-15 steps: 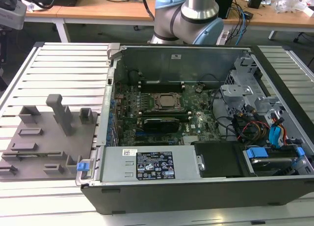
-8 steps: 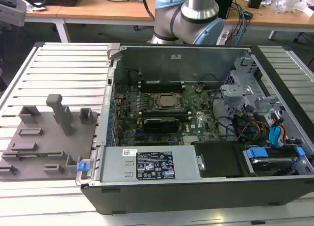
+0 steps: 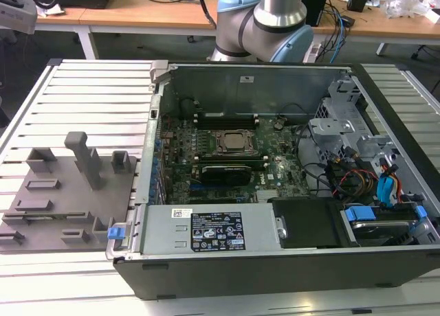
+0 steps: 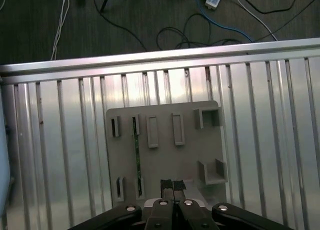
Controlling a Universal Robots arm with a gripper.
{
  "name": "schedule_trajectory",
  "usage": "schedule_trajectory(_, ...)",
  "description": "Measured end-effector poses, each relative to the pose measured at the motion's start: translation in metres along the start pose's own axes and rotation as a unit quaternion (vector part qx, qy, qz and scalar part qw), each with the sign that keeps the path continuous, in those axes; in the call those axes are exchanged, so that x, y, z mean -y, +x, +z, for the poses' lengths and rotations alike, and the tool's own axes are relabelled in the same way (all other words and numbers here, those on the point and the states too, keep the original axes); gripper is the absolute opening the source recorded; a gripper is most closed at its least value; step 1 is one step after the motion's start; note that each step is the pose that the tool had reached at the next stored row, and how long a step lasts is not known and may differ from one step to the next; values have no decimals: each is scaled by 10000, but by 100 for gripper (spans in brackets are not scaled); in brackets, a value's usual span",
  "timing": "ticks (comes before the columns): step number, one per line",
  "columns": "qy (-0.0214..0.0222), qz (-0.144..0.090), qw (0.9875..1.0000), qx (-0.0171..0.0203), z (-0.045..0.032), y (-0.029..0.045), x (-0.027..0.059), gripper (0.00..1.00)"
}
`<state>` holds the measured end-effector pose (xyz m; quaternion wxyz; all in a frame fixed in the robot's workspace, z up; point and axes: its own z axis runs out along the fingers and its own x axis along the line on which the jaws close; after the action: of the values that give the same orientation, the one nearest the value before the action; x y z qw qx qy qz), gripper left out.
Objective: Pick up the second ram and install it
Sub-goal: 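Pick up the second ram and move it above second insertion slot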
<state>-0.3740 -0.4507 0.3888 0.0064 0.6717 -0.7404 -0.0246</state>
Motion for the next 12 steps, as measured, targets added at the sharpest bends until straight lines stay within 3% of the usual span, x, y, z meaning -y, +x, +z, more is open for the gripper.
schedule_trajectory(2,0,0,10000,0,0,0,0,11)
schedule_trajectory(6,0,-1,10000,0,0,0,0,36)
schedule_trajectory(12,0,-1,10000,-1,33,1,2,36)
